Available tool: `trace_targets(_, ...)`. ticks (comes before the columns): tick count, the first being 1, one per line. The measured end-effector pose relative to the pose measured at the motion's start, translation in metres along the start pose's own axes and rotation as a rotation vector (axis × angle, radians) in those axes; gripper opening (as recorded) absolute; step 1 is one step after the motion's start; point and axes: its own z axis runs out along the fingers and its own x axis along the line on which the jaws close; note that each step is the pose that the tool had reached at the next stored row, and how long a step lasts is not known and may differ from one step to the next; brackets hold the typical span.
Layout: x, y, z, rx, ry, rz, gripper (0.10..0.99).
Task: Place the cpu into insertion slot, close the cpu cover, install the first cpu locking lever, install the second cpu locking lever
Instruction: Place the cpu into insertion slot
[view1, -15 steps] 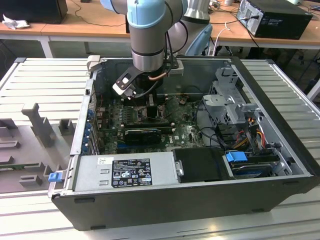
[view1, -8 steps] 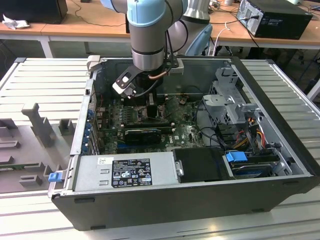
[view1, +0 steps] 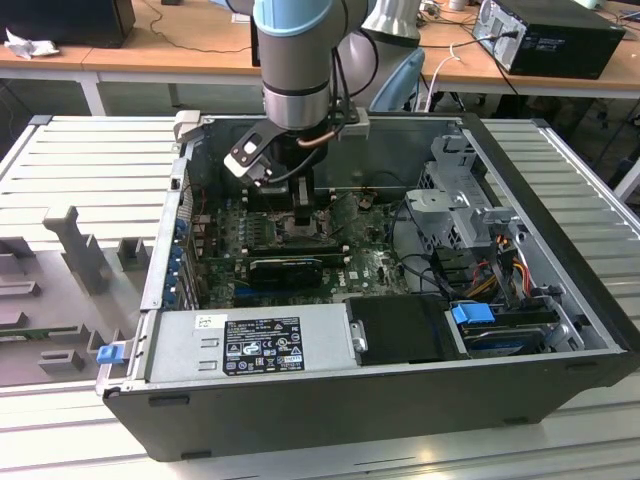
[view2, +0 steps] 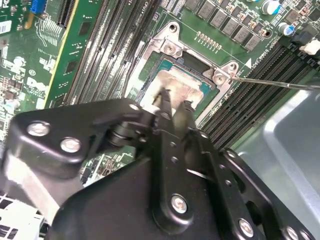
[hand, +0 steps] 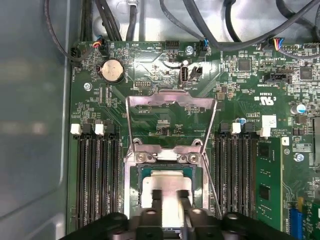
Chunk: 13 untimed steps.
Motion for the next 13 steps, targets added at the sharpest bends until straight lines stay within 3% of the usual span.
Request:
trace_targets(3, 0.0000, 0.0001, -0.0020, 0.000, -0.0014, 0.000, 0.106)
trace_targets(13, 0.0001, 0.0008, -0.0115, 0.000, -0.0016, 0.002, 0.106)
